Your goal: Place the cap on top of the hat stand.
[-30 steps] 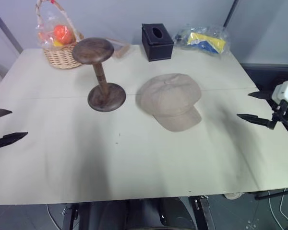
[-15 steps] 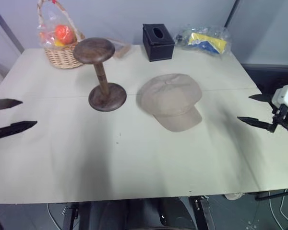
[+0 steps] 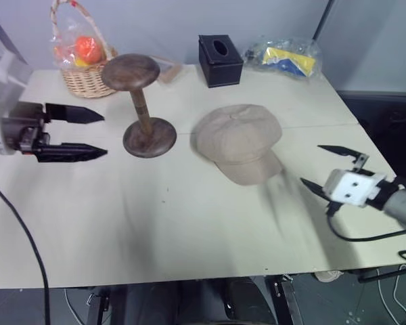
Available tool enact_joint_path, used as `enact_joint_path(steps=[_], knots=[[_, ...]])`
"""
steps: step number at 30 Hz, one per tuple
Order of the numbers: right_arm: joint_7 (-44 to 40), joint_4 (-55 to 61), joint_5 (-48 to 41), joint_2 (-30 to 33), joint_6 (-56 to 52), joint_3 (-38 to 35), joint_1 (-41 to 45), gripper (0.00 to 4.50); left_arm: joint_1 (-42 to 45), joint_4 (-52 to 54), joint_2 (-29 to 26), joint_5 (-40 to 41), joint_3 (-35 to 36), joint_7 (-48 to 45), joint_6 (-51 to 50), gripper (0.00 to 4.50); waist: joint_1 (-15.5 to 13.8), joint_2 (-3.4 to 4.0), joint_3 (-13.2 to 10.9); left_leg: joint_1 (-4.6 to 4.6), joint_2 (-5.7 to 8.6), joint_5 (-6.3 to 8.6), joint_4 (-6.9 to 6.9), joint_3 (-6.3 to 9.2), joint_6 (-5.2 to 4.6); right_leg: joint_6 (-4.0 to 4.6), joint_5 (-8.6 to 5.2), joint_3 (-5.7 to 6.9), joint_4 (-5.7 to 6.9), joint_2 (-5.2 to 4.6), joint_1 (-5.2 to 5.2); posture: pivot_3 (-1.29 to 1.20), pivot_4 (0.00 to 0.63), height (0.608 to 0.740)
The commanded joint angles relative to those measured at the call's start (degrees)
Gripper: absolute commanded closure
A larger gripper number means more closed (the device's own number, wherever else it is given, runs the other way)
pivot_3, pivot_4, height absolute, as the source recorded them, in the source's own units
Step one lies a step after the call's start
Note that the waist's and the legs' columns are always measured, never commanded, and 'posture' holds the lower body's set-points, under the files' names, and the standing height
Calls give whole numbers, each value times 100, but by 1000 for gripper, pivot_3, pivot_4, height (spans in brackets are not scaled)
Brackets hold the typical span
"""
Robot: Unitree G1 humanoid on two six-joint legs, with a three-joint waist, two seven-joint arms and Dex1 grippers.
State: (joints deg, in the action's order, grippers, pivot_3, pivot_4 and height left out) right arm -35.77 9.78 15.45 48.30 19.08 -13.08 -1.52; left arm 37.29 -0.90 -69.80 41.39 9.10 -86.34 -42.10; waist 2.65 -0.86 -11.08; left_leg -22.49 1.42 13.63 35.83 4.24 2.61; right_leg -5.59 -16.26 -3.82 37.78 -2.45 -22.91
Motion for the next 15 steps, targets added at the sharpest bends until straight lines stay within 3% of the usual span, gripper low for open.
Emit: enact_joint_path(steps=[1,5,15], knots=[[681,9,721,-142,393,294,94,54,325,54,-57,-4,-113,-205,-38,0,-5,-2,-1,-3,0,0,6,1,0,0,0,0,4,0,0,0,150,740],[1650,-1173,1603,-342,975,1047,786,54,869,-56,163,-15,-395,-168,-259,0,1,-23,-8,0,6,0,23,1,0,0,-1,0,12,-3,6,0,150,740],[2564,-2748,2259,-711,1632,2190,2198,54,1158,-202,285,-376,-543,-69,-158,0,74,-33,-13,1,3,-1,27,9,0,-1,-1,-1,26,1,4,0,150,740]])
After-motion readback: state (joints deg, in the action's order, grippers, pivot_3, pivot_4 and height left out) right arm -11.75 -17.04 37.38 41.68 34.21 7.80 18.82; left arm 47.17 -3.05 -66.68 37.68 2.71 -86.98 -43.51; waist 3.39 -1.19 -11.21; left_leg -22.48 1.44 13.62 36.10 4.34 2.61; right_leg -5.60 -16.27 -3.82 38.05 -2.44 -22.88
